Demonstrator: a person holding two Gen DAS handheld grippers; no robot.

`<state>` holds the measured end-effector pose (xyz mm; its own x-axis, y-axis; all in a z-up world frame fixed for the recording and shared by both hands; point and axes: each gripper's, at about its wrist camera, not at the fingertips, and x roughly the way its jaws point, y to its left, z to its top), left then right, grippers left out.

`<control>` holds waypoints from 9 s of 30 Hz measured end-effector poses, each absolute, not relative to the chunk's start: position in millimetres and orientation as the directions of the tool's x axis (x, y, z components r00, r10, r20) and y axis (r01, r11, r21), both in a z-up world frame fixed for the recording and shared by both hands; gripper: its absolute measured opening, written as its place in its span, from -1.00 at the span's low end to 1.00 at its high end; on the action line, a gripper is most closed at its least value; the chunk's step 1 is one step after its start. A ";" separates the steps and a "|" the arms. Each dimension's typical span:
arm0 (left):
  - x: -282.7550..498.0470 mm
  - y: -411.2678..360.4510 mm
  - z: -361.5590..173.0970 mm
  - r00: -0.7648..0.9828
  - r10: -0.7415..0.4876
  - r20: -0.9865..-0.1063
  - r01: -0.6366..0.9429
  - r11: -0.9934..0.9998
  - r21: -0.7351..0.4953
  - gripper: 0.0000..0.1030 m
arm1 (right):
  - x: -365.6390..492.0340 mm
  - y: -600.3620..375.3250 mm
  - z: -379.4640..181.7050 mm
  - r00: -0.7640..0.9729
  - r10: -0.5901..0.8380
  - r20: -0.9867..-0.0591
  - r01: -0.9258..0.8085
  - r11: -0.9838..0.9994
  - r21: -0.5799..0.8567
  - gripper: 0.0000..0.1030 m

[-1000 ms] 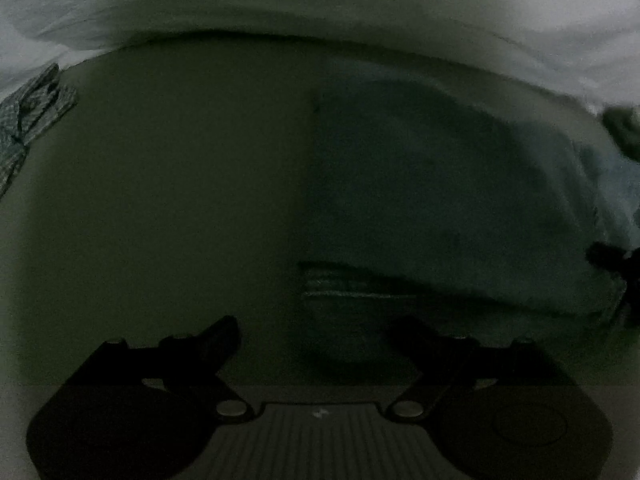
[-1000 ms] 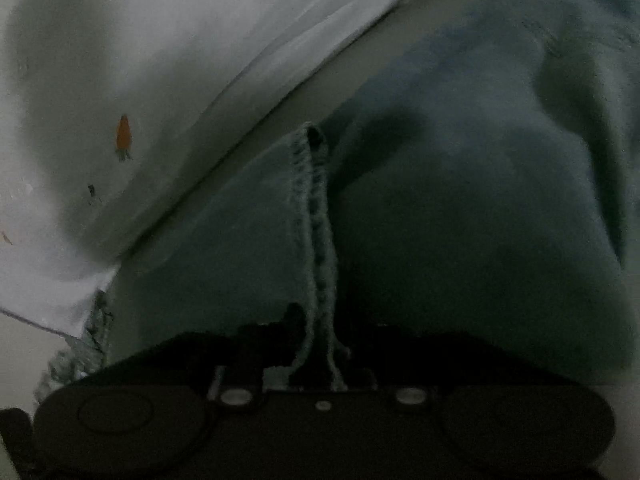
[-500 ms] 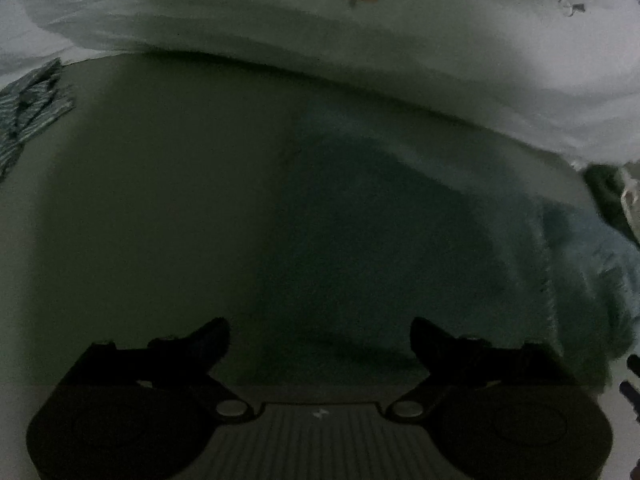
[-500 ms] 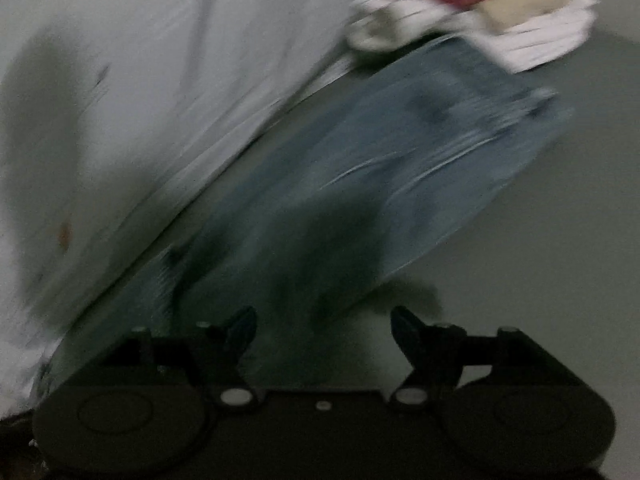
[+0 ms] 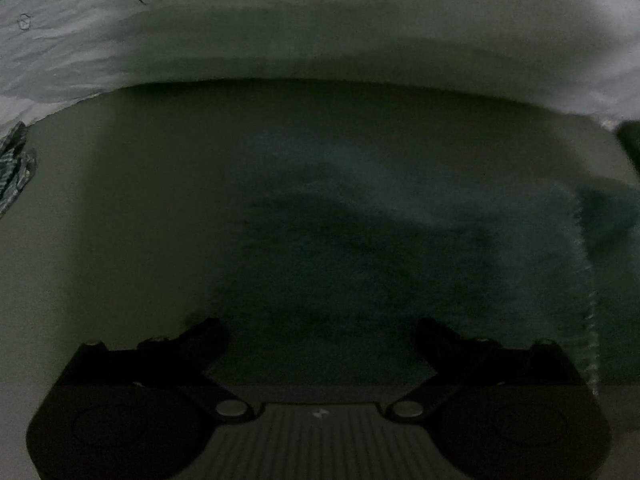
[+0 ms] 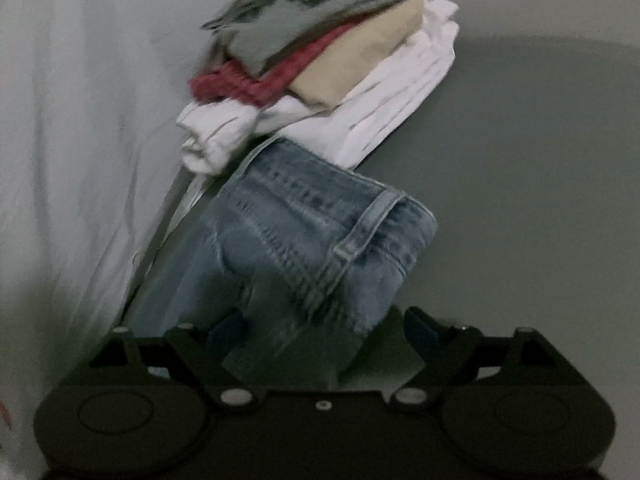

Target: Fold clothes

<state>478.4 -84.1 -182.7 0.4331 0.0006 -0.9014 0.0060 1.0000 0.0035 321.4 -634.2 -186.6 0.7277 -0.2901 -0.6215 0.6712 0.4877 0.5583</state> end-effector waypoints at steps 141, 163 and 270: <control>440.0 76.9 -173.7 0.686 -0.365 -0.630 -0.085 0.819 -0.567 0.79 | 421.0 -475.4 -182.0 0.766 0.317 -0.559 0.430 0.393 0.813 0.57; 463.6 34.2 -225.0 0.567 -0.514 -0.644 -0.059 0.754 -0.654 0.94 | 488.6 -477.2 -197.6 0.656 0.490 -0.574 0.322 0.507 0.800 0.63; 653.8 -738.1 -108.7 0.484 -0.805 -0.344 0.693 0.593 -0.410 -0.44 | 323.0 -960.8 -179.2 0.975 -0.188 -0.115 0.124 0.040 0.991 0.24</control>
<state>653.8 -738.1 -108.7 0.4843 -0.8045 -0.3439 0.6932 0.5926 -0.4103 323.0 -960.8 -179.2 0.9755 -0.1878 -0.1149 0.1245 0.0398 0.9914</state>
